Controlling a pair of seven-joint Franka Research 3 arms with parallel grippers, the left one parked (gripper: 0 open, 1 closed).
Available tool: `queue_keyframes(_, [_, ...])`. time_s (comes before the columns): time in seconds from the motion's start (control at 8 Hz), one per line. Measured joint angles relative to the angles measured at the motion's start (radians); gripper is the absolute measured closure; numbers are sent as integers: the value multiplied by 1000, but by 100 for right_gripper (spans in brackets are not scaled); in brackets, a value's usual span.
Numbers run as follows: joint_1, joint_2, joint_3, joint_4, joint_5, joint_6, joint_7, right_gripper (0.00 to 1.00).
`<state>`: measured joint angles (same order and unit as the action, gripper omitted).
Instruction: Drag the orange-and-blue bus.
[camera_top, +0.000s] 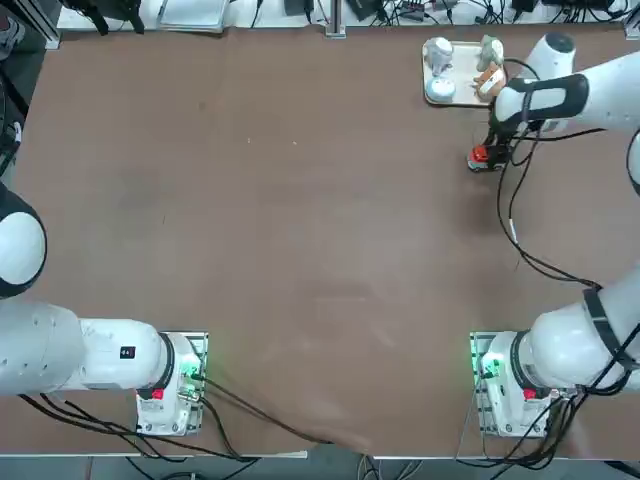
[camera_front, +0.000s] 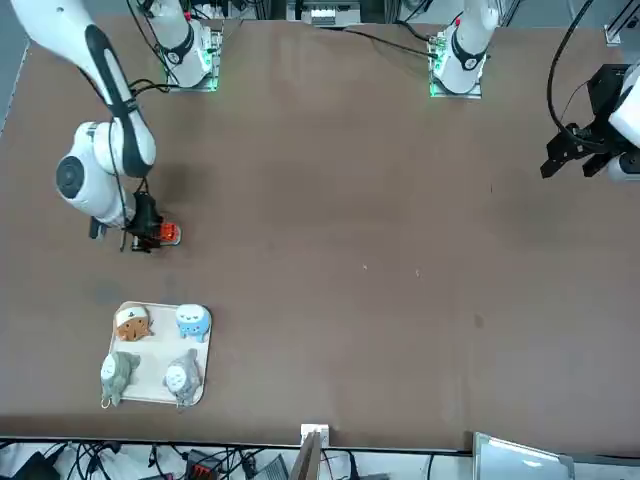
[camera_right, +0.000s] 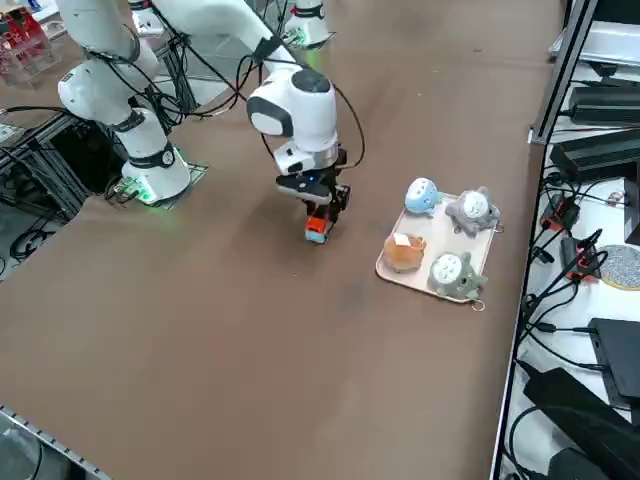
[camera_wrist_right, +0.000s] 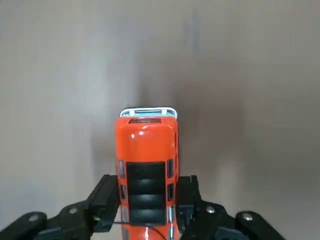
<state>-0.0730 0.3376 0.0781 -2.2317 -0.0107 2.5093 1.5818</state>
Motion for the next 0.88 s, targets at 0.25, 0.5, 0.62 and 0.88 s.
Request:
queue_keyframes(0.25, [73,1,0,-1,0,7,83,40])
queue_keyframes(0.5, [140,2,0,-1,0,18,164,40])
queue_keyframes(0.62, [176,3,1,-1,0,27,205,40])
queue_keyframes(0.88, [235,6,0,0,0,43,268,40])
